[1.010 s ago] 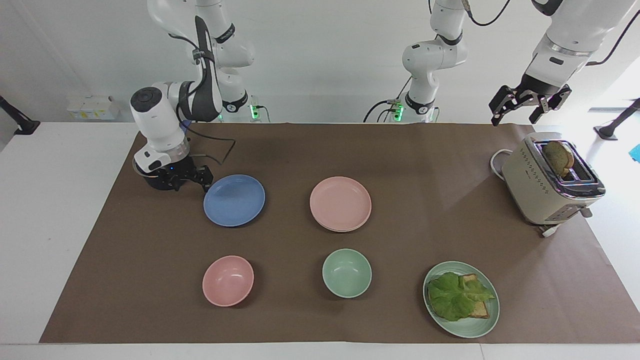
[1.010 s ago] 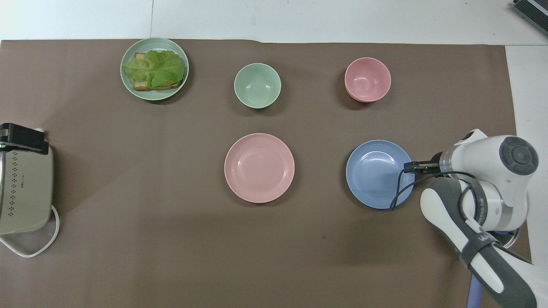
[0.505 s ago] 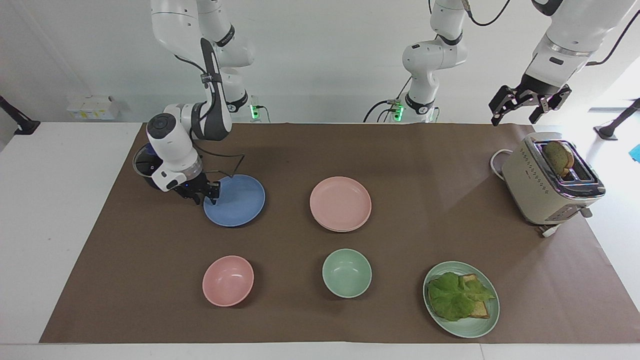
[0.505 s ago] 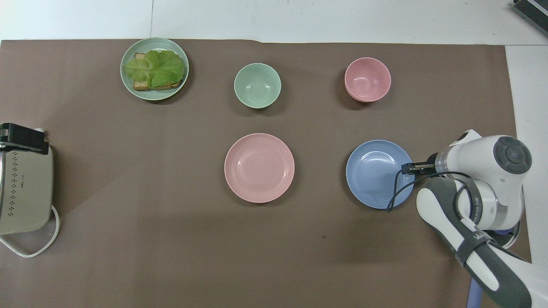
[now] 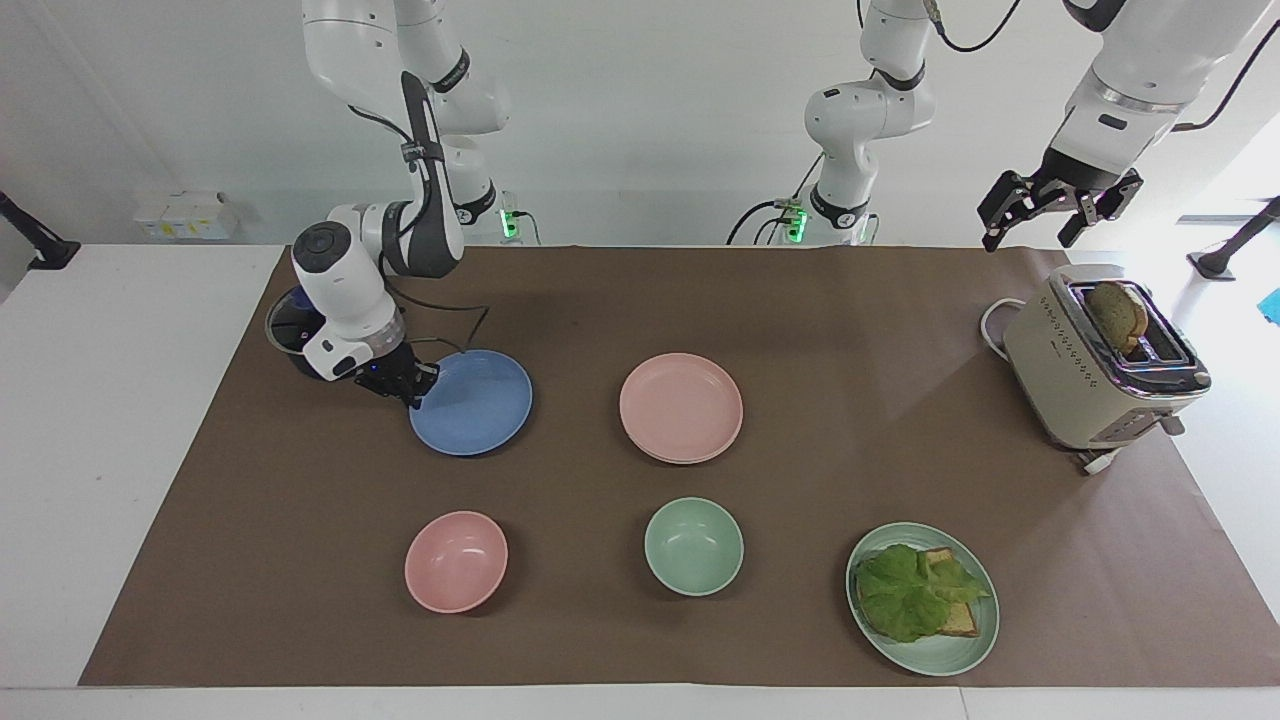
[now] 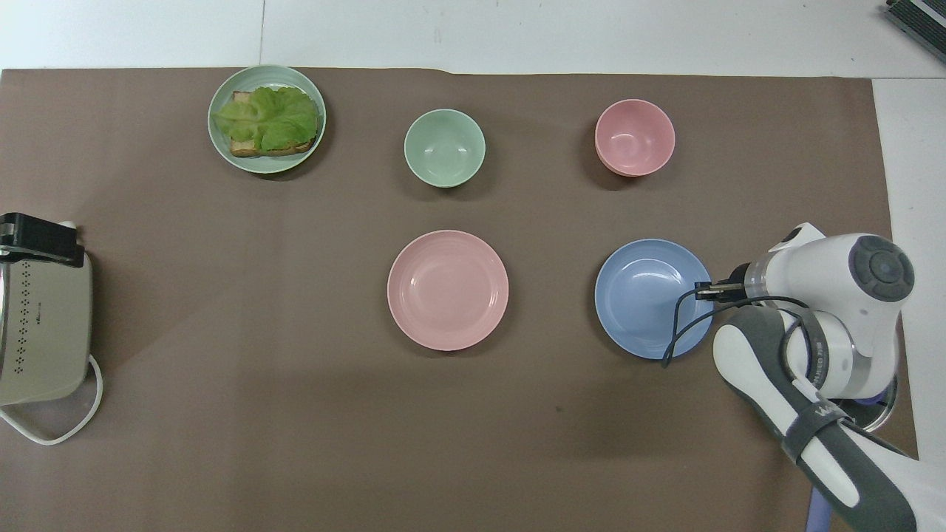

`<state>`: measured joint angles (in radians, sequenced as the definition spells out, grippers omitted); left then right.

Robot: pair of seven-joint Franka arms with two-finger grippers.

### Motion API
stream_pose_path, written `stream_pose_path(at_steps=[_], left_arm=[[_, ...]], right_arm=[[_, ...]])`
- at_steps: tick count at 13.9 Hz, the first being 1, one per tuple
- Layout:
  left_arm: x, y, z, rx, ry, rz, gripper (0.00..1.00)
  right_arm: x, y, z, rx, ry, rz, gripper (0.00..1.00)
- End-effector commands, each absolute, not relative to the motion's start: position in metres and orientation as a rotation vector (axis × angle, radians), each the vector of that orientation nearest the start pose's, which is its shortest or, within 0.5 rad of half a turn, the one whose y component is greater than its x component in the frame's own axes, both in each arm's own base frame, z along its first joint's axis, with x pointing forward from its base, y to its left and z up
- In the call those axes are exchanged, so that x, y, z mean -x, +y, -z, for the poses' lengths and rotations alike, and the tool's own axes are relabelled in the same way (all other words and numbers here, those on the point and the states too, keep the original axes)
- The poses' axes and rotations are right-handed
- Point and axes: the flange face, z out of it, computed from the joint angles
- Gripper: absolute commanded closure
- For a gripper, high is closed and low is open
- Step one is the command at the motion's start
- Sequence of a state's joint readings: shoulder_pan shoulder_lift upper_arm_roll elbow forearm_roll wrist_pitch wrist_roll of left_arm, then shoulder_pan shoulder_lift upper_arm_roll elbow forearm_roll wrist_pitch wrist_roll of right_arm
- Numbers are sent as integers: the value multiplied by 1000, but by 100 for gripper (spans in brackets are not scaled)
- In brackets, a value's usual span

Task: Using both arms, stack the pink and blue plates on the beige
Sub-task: 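Carry the blue plate with the right gripper onto the pink plate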

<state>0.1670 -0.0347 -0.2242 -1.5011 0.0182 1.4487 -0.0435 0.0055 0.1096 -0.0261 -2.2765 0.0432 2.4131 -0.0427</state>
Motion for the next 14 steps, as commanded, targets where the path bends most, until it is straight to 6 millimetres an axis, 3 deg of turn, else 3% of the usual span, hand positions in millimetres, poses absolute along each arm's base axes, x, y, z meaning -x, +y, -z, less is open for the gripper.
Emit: stream_pose_path(at_steps=[1,3,6,8,10,11,14], left_arm=[[-527,-27,-667,3103,23,-40,0],[-527,-27,-667,3103,23,-40,0],[-527,-27,-667,3103,23,-40,0],[-527,-27,-667,3103,23,-42,0],[-527,-27,-667,3103,23,-42,0],[-527,-27,-667,3103,20,-40,0],[-527,-27,-667,3103,23,-40,0]], right_arm=[[-526,-1,-335,3098,-37,57,100],[-521,11,-360,3086,-60,61,100],[-527,61,-385,2954,-19,70,100],[-534,108,-394,2942,-29,98,100],[-539,170,-408,2922,63,115,100],[-542,187,-412,2915,105,114,100],[-542,248,-397,2918,125,78,100]])
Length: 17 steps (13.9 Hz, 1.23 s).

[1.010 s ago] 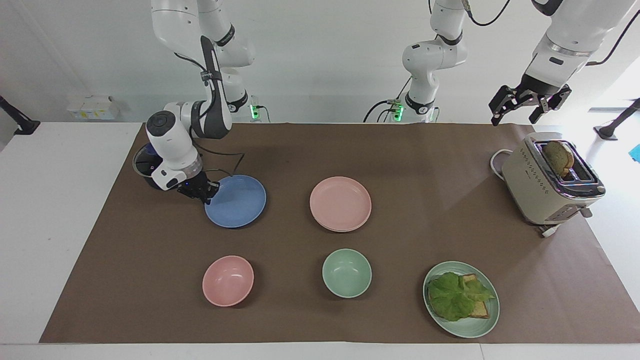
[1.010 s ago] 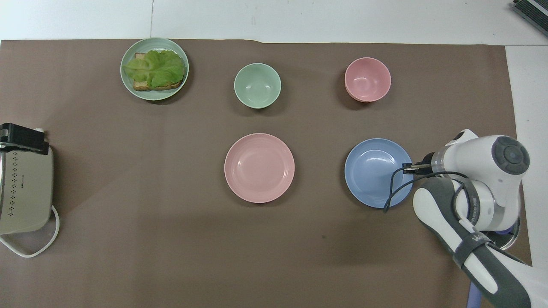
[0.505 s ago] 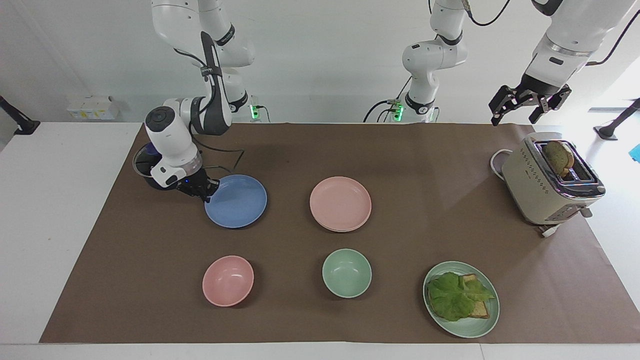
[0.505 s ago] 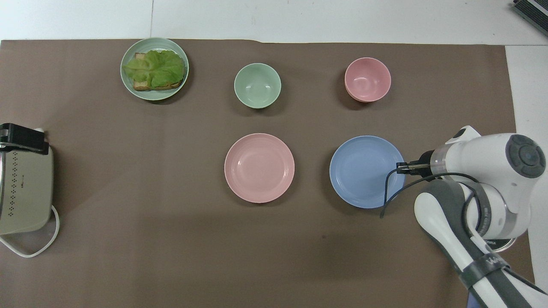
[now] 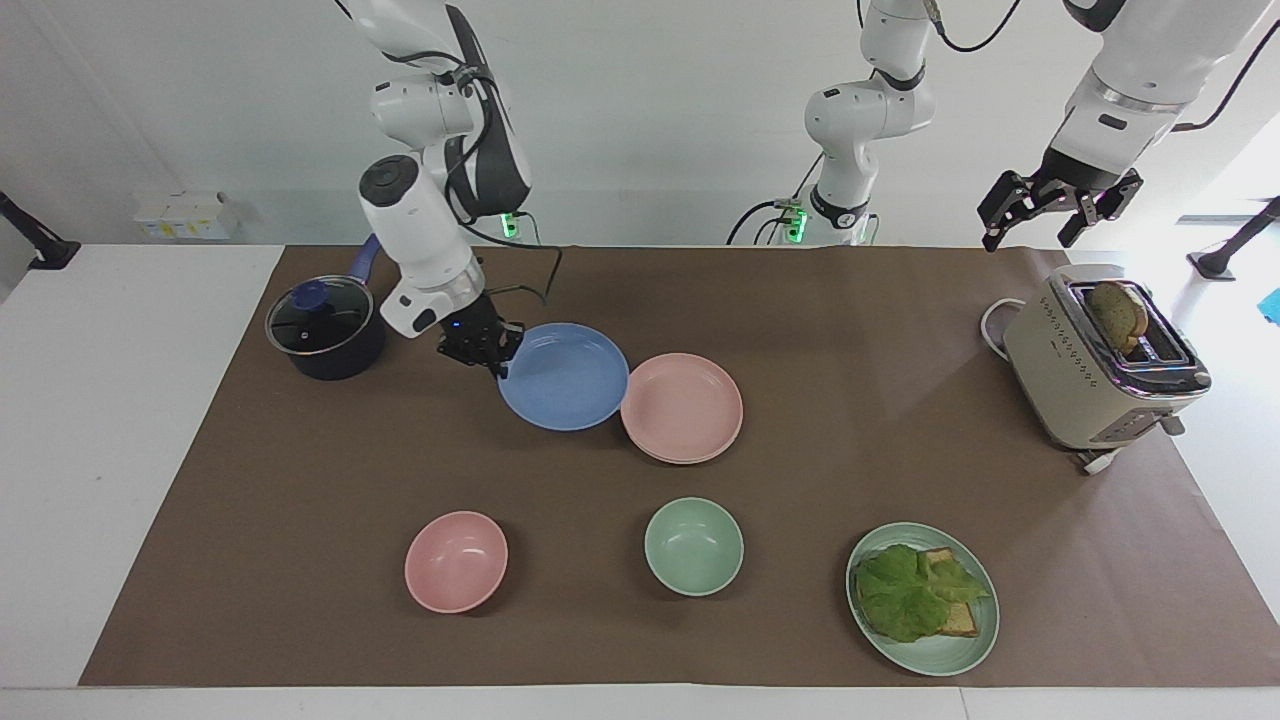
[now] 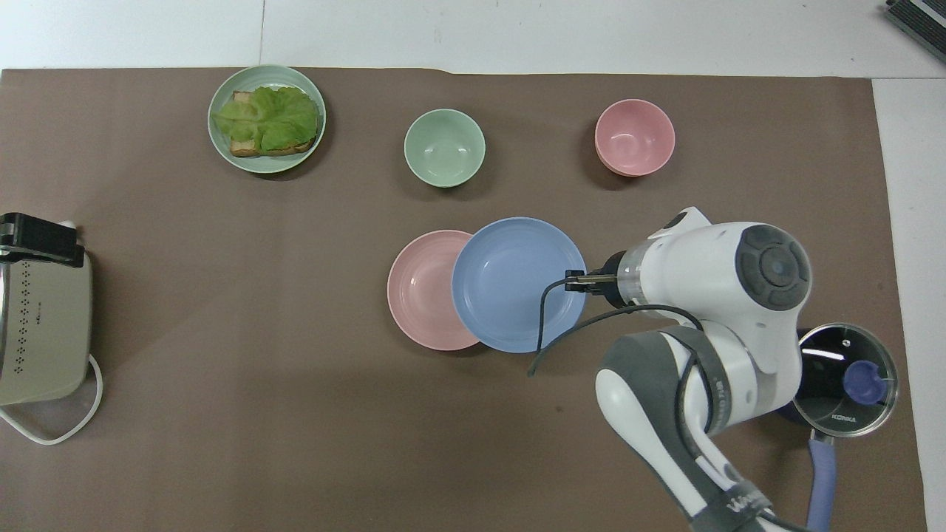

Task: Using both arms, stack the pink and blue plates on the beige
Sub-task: 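Carry the blue plate with the right gripper onto the pink plate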

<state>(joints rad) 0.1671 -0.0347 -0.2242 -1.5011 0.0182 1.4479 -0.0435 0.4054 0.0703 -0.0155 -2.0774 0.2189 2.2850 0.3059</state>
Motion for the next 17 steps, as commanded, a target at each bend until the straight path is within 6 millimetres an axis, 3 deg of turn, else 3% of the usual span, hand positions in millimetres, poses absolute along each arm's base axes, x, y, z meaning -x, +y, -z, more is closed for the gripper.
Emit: stream_pose_path(at_steps=[1,3,6,13,17], left_arm=[[-527,-27,-667,3103,23,-40,0],[-527,-27,-667,3103,23,-40,0],[-527,-27,-667,3103,23,-42,0],[-527,-27,-667,3103,23,-42,0],[-527,-27,-667,3103,23,-40,0]], right_arm=[[-545,263,-397,2916,149,78,100],[-542,296,-384,2928,149,57,100],[-546,319,-364,2925,158,77,100],[-549,310,-347,2948,147,84,100],[-533,304,-337,2975,135,24,100]])
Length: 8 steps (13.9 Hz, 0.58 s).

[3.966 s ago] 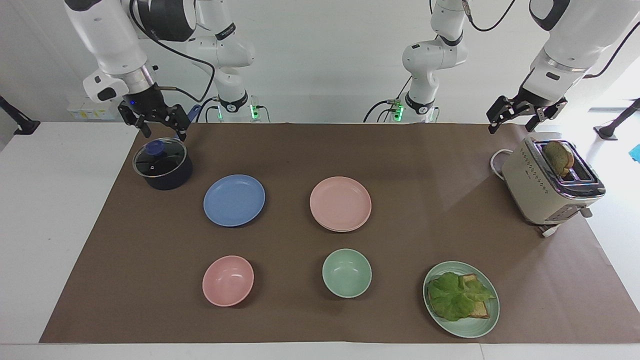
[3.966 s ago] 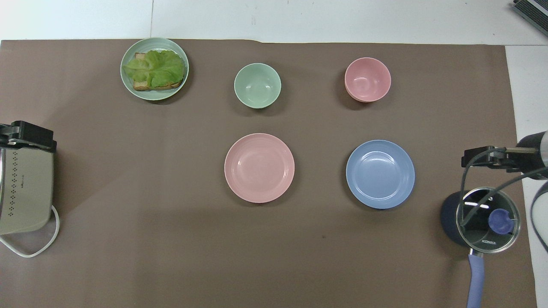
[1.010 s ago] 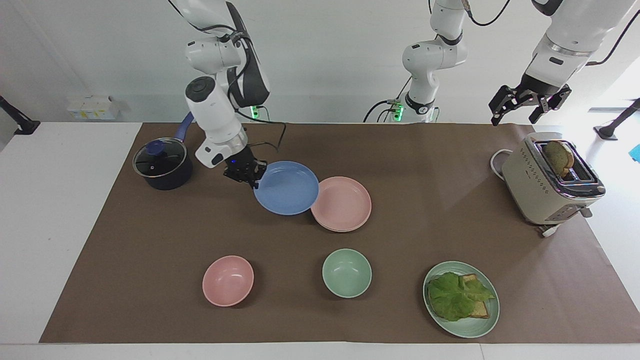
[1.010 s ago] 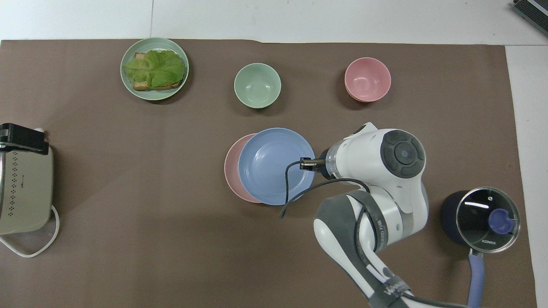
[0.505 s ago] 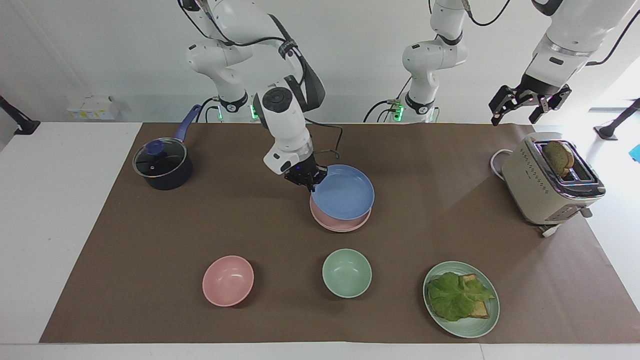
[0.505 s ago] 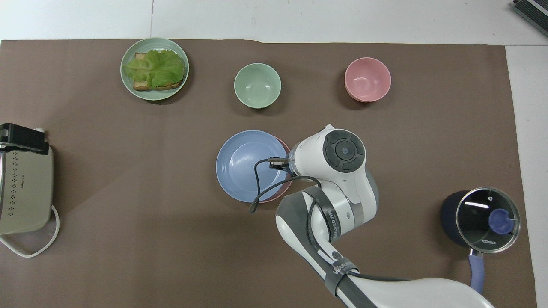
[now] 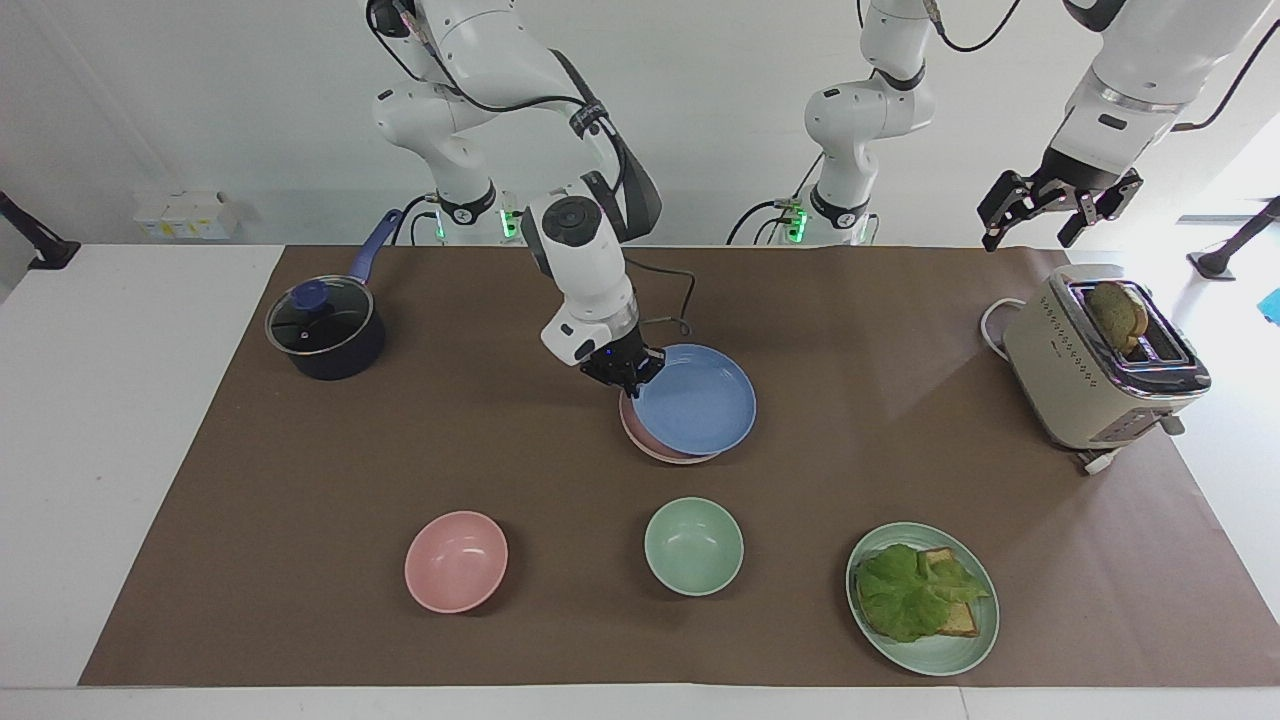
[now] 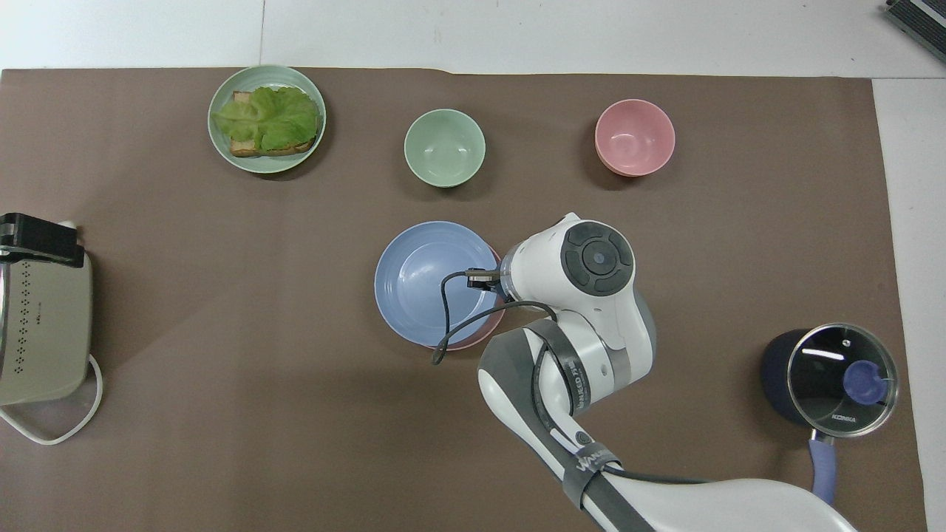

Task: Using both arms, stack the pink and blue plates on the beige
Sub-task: 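Carry the blue plate with the right gripper onto the pink plate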

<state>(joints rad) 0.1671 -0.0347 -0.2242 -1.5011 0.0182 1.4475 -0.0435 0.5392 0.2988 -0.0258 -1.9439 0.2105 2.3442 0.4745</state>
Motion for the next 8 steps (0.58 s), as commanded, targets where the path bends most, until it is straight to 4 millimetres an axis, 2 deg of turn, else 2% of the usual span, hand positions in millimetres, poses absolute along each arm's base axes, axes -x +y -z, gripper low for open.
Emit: stream_pose_path(at_steps=[1,5,6,7,8], left_arm=[[-527,-27,-667,3103,23,-42,0],[-527,-27,-667,3103,23,-40,0],[-527,-27,-667,3103,23,-40,0],[-527,-27,-667,3103,23,-42,0],[-527,-27,-667,3103,23,-40,0]], right_arm=[[-530,304,-337,2981,131,3,100],[-532,301,-339,3033,64,29,100],[-533,302,-340,3034,65,34,94],[-534,302,-342,3031,66,45,67],[-537,302,-345,3027,70,58,12]])
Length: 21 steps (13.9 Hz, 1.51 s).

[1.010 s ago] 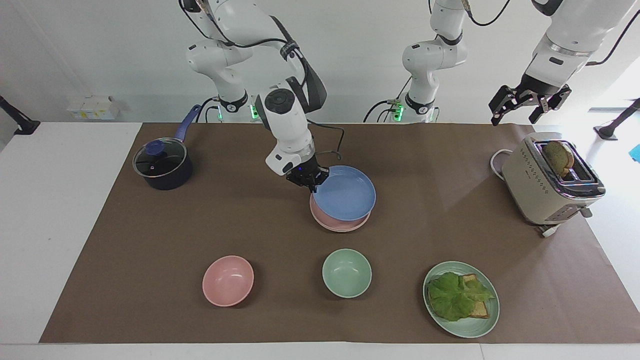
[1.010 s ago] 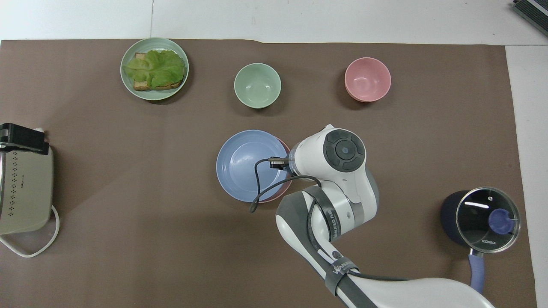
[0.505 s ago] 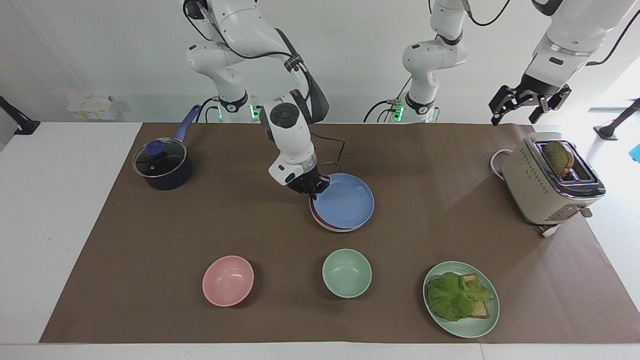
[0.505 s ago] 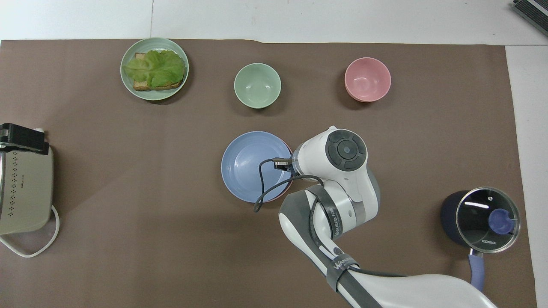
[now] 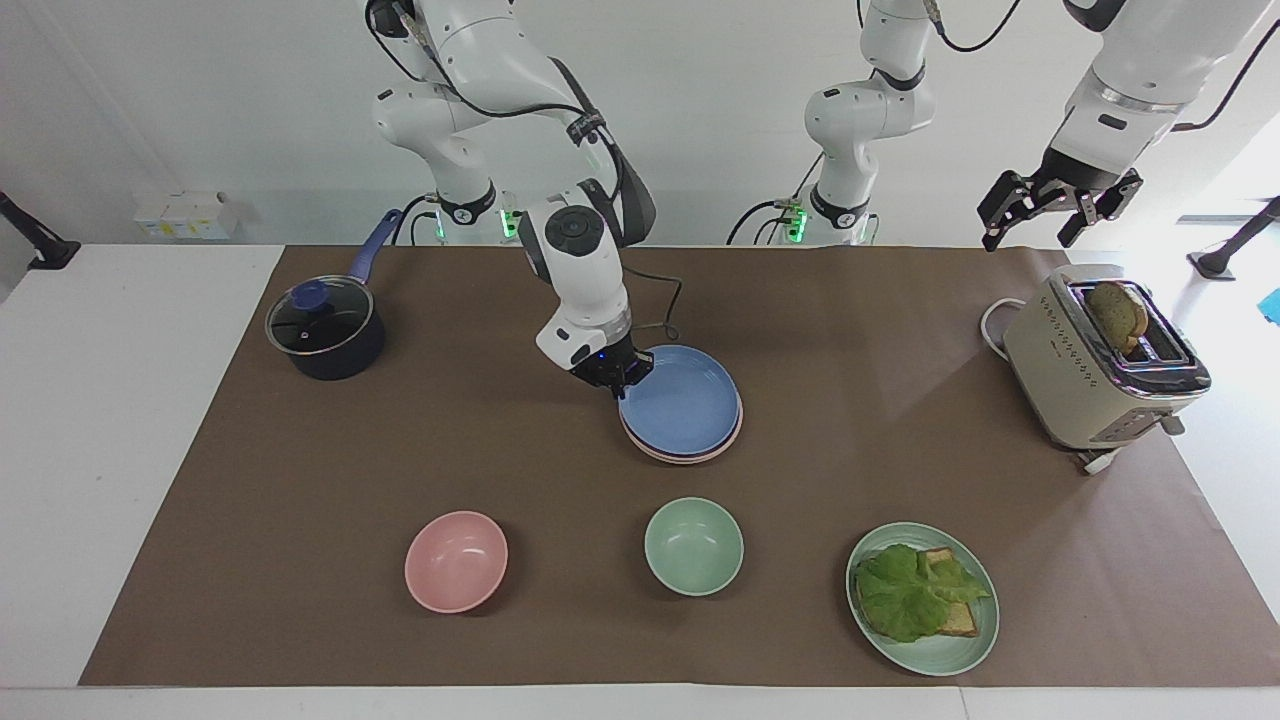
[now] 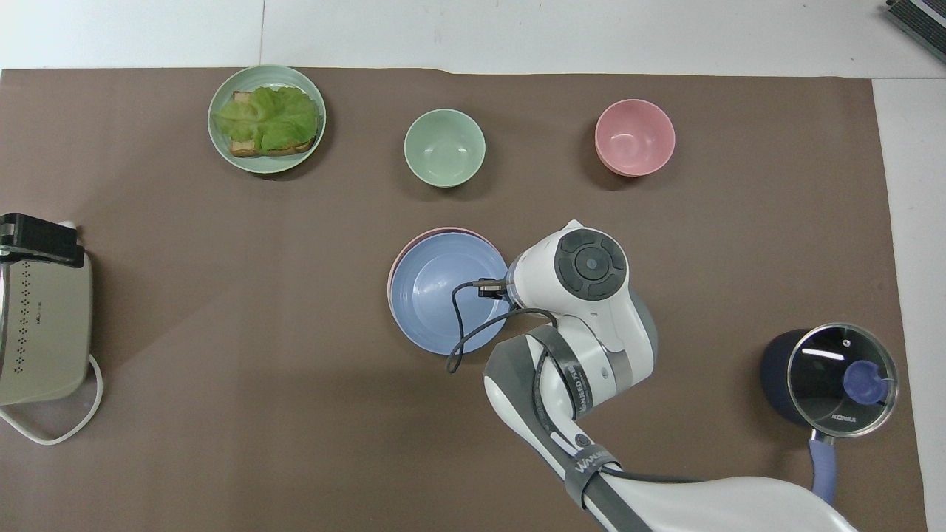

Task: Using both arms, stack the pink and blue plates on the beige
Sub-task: 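Open the right gripper and withdraw it toward rest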

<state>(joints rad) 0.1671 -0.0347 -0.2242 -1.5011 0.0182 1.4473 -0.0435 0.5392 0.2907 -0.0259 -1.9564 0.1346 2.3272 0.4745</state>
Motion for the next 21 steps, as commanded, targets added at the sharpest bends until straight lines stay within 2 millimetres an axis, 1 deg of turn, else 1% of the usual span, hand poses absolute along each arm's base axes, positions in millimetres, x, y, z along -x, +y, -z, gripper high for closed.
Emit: stream_pose_path(at_steps=[1,3,4,5,6,9,10,11,12,13,15,16,17,19,20,21], left_arm=[[-527,-27,-667,3103,20,-40,0],[-527,-27,-667,3103,23,-40,0],[-527,-27,-667,3103,23,-42,0],[-527,-27,-667,3103,23,-40,0],[-527,-27,-667,3103,23,-40,0],[-527,-27,-667,3103,23,-40,0],[-527,-27,-667,3103,23,-40,0],[-527,-27,-667,3103,23,-40,0],[-527,-27,-667,3103,23,-42,0],[-527,-27,-667,3103,23,-42,0],[-527,-27,-667,3103,23,-42,0],[-527,-27,-667,3103,23,-40,0],[-527,-27,-667,3103,23,-42,0],[-527,-27,-667,3103,23,-40,0],[-527,-27,-667,3103,23,-40,0],[-527,-27,-667,3103,23,-42,0]], right_arm=[[-539,302,-348,3023,72,68,0],[-546,301,-365,3006,96,100,0],[-549,296,-376,2999,107,122,0],[-554,282,-392,2986,140,154,0],[-562,257,-407,2973,195,184,0],[-578,186,-439,2945,342,251,0],[-579,168,-450,2946,375,257,0],[-578,147,-461,2978,389,259,0],[-574,131,-473,3025,382,268,0],[-569,117,-489,3054,390,274,0],[-557,82,-522,3063,462,248,0],[-551,69,-542,3066,464,249,0],[-544,60,-567,3069,453,244,0],[-541,36,-618,3086,452,213,0],[-542,22,-640,3099,407,210,0],[-541,5,-651,3108,373,193,0]])
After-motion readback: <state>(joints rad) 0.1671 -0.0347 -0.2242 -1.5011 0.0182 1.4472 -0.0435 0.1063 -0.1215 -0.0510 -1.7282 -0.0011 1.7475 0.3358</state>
